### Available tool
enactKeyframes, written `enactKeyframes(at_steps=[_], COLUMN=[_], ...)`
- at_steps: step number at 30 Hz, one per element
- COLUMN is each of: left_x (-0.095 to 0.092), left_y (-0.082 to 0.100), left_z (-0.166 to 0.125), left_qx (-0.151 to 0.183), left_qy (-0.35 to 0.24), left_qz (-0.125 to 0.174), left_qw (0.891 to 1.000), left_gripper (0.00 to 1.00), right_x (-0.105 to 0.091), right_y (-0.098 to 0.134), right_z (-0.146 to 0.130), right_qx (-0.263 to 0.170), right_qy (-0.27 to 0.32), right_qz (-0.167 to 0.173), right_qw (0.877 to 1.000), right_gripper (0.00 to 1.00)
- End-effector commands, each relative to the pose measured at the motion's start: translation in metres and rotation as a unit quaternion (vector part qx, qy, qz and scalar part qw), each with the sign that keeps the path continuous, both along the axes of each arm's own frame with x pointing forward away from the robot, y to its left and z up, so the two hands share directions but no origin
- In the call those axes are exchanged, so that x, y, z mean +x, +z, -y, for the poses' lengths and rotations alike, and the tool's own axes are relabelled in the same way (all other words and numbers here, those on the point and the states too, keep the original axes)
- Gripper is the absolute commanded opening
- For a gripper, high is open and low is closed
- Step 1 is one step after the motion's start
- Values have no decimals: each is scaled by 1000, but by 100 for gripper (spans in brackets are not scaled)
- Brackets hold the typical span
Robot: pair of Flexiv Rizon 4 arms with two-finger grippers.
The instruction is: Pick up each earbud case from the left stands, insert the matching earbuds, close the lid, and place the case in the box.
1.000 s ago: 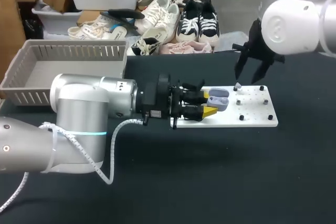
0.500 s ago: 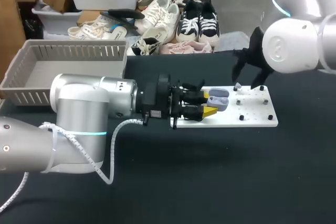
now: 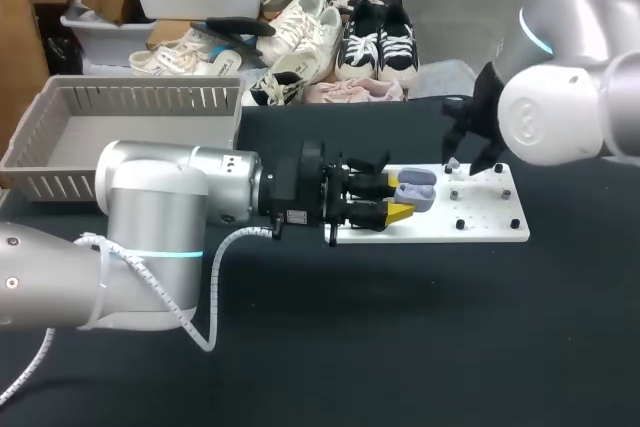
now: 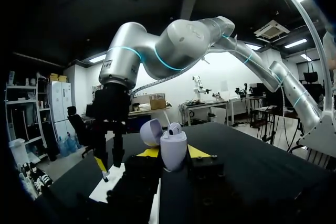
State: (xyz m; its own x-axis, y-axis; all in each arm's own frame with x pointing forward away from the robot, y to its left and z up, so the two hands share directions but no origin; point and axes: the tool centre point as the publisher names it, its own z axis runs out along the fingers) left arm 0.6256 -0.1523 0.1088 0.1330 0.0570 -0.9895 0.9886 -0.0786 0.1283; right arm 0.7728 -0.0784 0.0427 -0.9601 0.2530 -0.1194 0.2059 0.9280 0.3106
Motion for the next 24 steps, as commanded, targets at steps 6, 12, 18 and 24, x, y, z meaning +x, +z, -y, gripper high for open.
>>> enactKeyframes(at_steps=[6, 12, 18, 24], left_x=[-1, -1, -1, -1], left_y=[0, 0, 0, 0], left_z=[0, 0, 0, 0], left_qx=[-1, -1, -1, -1], left_qy=[3, 3, 3, 3], left_qz=[1, 1, 1, 1], left_qw=[1000, 1000, 1000, 1000], left_gripper=[0, 0, 0, 0], right_x=[9, 14, 20, 23], right_y=[-6, -9, -11, -10], right_z=[-1, 0, -1, 0], right_qx=[1, -2, -2, -2], right_qy=[1, -1, -2, -2], right_qz=[-1, -7, -11, -11], right_qw=[1000, 1000, 1000, 1000], right_gripper=[44, 42, 40, 38])
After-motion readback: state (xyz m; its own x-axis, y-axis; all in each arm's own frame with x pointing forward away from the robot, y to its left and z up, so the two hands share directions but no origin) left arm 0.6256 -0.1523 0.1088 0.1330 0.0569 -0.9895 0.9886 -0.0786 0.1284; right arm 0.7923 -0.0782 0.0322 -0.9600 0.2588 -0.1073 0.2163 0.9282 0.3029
